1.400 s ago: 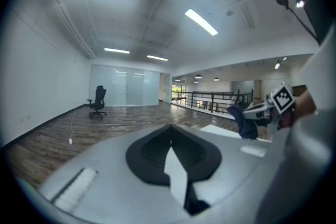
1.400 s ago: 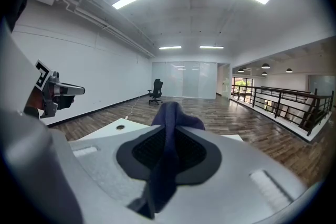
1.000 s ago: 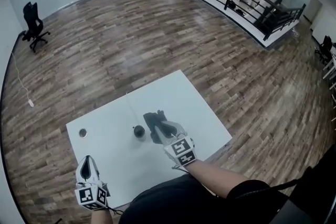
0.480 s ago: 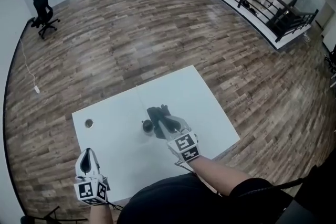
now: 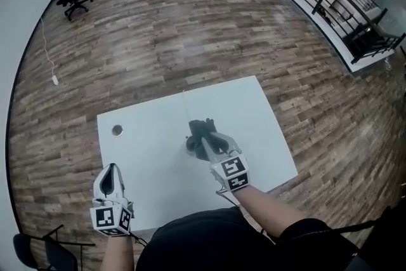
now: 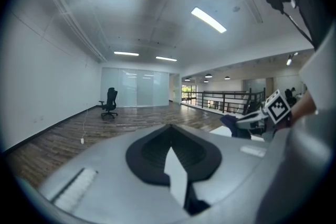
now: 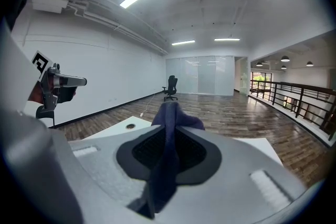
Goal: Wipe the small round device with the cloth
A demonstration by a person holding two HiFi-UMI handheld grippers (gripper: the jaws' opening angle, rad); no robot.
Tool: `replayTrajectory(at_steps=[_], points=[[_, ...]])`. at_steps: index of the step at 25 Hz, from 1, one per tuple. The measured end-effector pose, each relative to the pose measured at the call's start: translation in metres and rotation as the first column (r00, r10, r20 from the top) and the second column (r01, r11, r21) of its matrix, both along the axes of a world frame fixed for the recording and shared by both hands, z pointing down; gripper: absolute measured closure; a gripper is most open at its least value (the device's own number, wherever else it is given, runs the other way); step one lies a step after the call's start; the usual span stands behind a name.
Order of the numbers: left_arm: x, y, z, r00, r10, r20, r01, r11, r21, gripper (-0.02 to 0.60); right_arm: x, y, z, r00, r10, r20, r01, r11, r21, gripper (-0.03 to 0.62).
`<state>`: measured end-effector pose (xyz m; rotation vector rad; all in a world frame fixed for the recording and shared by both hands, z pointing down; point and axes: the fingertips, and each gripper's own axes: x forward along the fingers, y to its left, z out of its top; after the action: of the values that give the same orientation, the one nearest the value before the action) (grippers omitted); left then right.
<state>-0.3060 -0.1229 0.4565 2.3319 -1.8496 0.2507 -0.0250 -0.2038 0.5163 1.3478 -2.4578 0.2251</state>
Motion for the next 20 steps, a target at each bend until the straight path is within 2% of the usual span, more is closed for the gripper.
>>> replayTrajectory(at_steps=[20], points=[[-0.013, 0.017, 0.004, 0.997, -0.073, 0.015, 0.073, 0.996, -0.050, 0.574, -0.013, -0.006, 0.038, 0.999, -0.049, 0.003, 0.050, 0.995, -0.089, 0.537]])
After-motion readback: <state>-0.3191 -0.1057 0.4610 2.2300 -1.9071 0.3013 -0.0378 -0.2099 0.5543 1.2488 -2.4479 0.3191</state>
